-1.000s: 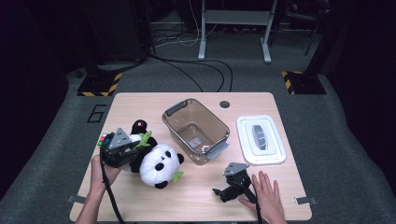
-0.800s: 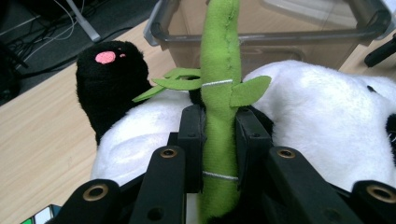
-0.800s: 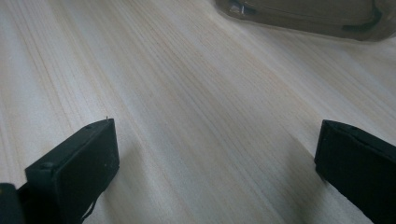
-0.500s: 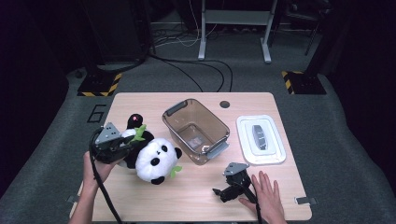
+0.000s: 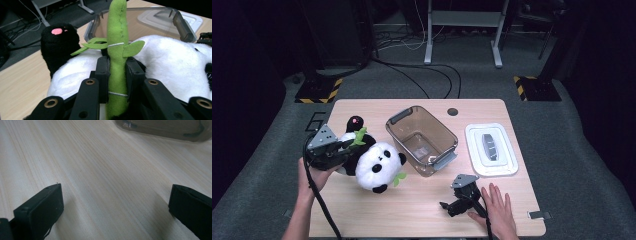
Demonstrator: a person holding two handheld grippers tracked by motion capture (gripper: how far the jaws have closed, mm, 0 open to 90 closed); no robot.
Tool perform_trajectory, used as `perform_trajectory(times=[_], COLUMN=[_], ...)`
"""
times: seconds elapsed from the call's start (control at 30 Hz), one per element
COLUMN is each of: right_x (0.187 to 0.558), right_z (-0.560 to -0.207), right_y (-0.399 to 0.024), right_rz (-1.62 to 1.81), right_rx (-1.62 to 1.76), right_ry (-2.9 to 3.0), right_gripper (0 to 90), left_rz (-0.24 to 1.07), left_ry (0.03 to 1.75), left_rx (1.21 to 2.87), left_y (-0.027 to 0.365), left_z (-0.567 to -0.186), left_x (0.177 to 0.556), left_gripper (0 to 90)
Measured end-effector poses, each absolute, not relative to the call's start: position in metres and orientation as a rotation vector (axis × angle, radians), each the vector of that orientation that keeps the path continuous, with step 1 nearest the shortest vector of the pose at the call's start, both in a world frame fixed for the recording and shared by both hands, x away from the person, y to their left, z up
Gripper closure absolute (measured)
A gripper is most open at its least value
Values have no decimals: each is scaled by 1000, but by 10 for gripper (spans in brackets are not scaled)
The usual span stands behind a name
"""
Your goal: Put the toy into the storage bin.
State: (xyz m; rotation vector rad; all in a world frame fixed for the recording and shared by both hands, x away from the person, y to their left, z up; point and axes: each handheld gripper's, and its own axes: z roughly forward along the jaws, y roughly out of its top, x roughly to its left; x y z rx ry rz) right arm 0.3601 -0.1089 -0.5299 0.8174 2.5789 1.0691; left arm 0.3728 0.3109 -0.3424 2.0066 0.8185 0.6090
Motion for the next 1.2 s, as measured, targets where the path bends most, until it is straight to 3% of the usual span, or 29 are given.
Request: perform_trajectory(times=[0.53, 1.2], right_x=[360, 360], right_z=[-530, -530], right_y=[-109, -109], right_rz=[1069, 1070], right_rx=[818, 820], right_ry=[2579, 2578], right_gripper=[0, 0], left_rz=[626, 591], left_ry=[794, 743], left_rx=[1976, 1969], left_y=[306, 273], left_z=[-316, -299], left_x=[387, 422], left_gripper=[755, 755])
